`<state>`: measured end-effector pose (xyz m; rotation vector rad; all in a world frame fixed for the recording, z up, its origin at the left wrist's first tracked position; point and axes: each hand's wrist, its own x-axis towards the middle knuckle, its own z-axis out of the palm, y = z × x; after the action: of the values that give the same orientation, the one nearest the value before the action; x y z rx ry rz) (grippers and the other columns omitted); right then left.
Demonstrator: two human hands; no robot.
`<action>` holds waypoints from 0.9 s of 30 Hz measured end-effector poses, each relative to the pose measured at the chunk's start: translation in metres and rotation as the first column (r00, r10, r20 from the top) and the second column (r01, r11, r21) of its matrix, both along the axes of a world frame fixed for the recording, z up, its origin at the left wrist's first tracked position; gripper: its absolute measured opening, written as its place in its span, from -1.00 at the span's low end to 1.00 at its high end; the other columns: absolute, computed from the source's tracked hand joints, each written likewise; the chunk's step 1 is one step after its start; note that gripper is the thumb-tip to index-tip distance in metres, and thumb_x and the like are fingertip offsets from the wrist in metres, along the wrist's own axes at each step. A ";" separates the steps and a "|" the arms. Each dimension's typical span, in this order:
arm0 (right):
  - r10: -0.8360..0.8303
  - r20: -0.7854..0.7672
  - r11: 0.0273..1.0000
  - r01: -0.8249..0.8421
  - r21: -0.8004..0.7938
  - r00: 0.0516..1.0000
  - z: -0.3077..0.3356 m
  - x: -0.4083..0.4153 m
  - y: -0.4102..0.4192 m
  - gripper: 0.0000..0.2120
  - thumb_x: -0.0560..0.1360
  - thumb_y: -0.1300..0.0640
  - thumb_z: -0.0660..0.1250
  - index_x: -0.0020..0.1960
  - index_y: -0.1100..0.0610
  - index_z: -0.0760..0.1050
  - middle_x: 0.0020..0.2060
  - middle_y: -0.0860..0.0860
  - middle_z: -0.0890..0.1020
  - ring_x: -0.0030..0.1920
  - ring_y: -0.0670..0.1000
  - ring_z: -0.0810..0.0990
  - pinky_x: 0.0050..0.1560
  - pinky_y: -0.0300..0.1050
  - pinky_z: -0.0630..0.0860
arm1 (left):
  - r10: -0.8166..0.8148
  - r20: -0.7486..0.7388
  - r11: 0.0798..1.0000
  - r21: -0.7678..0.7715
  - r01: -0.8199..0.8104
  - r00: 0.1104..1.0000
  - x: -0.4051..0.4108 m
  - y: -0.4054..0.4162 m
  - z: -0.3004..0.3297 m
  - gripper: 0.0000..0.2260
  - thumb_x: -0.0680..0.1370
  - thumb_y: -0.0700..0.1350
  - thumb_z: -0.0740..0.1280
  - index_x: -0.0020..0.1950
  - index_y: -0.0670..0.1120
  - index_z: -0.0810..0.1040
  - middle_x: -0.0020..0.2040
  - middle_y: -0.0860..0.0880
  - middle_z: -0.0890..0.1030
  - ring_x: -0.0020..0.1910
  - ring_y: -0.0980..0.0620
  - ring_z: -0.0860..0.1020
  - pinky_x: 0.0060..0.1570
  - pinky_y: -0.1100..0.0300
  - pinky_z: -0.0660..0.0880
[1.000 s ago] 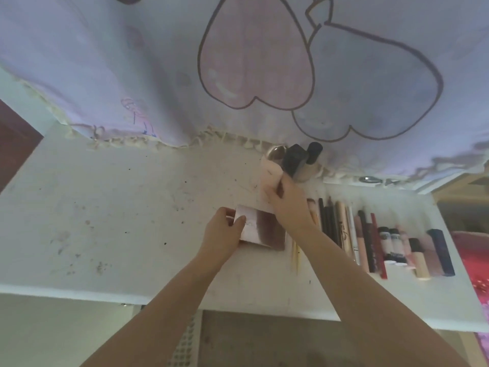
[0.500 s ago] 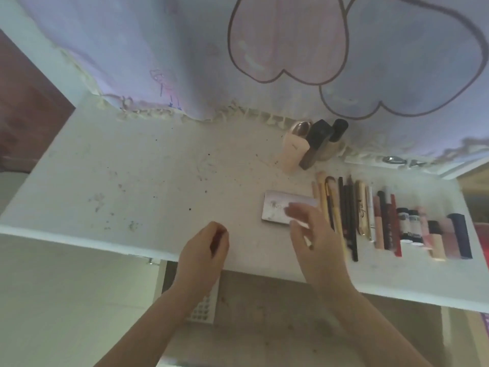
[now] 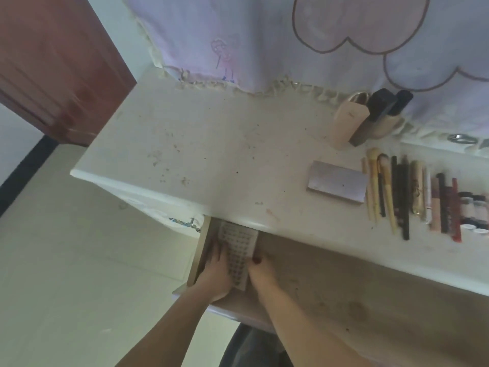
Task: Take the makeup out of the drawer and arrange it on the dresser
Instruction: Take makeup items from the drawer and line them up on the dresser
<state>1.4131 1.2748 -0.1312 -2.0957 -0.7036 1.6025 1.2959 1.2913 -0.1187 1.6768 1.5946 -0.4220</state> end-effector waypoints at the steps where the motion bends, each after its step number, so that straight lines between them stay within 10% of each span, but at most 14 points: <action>1: -0.009 -0.015 1.000 0.009 0.009 1.000 0.001 0.000 0.000 -0.82 0.56 0.13 0.23 0.11 0.15 0.52 0.07 0.12 0.63 0.03 0.10 0.60 0.00 -0.13 0.49 | -0.006 0.009 1.000 -0.004 0.006 1.000 -0.001 0.000 0.002 -0.35 0.60 -0.19 0.08 0.51 -0.18 -0.31 0.53 -0.18 -0.26 0.52 -0.11 -0.21 0.48 0.04 -0.10; 7: -0.040 -0.082 0.997 0.045 0.056 0.996 0.045 0.027 -0.008 -0.87 0.58 0.20 0.22 -0.08 0.21 0.52 -0.13 0.12 0.64 -0.24 0.00 0.59 -0.23 -0.31 0.54 | 0.062 0.140 0.997 0.028 -0.066 0.988 0.003 -0.012 0.042 -0.46 0.63 -0.12 0.02 0.55 0.02 -0.17 0.56 -0.08 -0.06 0.50 -0.17 0.06 0.46 -0.04 0.09; 11: -0.037 -0.321 0.999 0.043 0.012 0.946 0.102 0.055 -0.031 -0.80 0.58 0.23 0.23 -0.12 0.31 0.56 -0.16 0.20 0.67 -0.23 0.09 0.66 -0.11 -0.04 0.63 | 0.146 0.213 0.980 0.102 -0.170 0.966 0.000 -0.025 0.100 -0.64 0.62 -0.09 0.13 0.43 -0.05 0.34 0.27 -0.04 0.49 0.13 0.06 0.51 0.06 0.29 0.44; 16: 0.090 -0.415 0.990 -0.035 0.137 0.906 0.175 0.085 -0.028 -0.79 0.58 0.22 0.23 -0.04 0.33 0.59 -0.27 0.08 0.71 -0.29 -0.02 0.70 -0.35 -0.24 0.56 | 0.404 0.587 0.891 -0.078 -0.448 0.702 -0.005 -0.013 0.181 -0.61 0.54 -0.22 0.33 0.36 -0.03 0.44 0.03 0.10 0.63 -0.07 0.18 0.61 -0.18 0.42 0.49; 22: -0.041 -0.156 0.904 0.103 0.414 0.987 0.209 0.117 0.065 -0.72 0.61 0.15 0.18 0.29 0.13 0.48 0.07 0.03 0.65 0.03 0.04 0.65 -0.01 -0.05 0.61 | 0.395 0.729 0.851 -0.062 -0.521 0.559 0.051 0.097 0.208 -0.64 0.53 -0.26 0.33 0.33 -0.13 0.45 -0.02 -0.04 0.55 -0.02 -0.08 0.58 0.10 -0.09 0.54; 27: -0.141 0.219 0.883 0.023 0.469 0.966 0.188 0.121 0.157 -0.70 0.59 0.22 0.12 0.31 0.17 0.34 0.10 0.02 0.49 0.18 0.08 0.45 0.11 -0.10 0.41 | 0.427 0.760 0.813 -0.085 -0.576 0.490 0.099 0.204 0.179 -0.64 0.54 -0.27 0.31 0.34 -0.20 0.44 -0.10 -0.02 0.54 -0.06 -0.06 0.57 0.02 0.03 0.49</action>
<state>1.5342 1.4323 0.0571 -1.9427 -0.9569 1.0036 1.3950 1.4949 0.0606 1.1351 1.3725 0.6970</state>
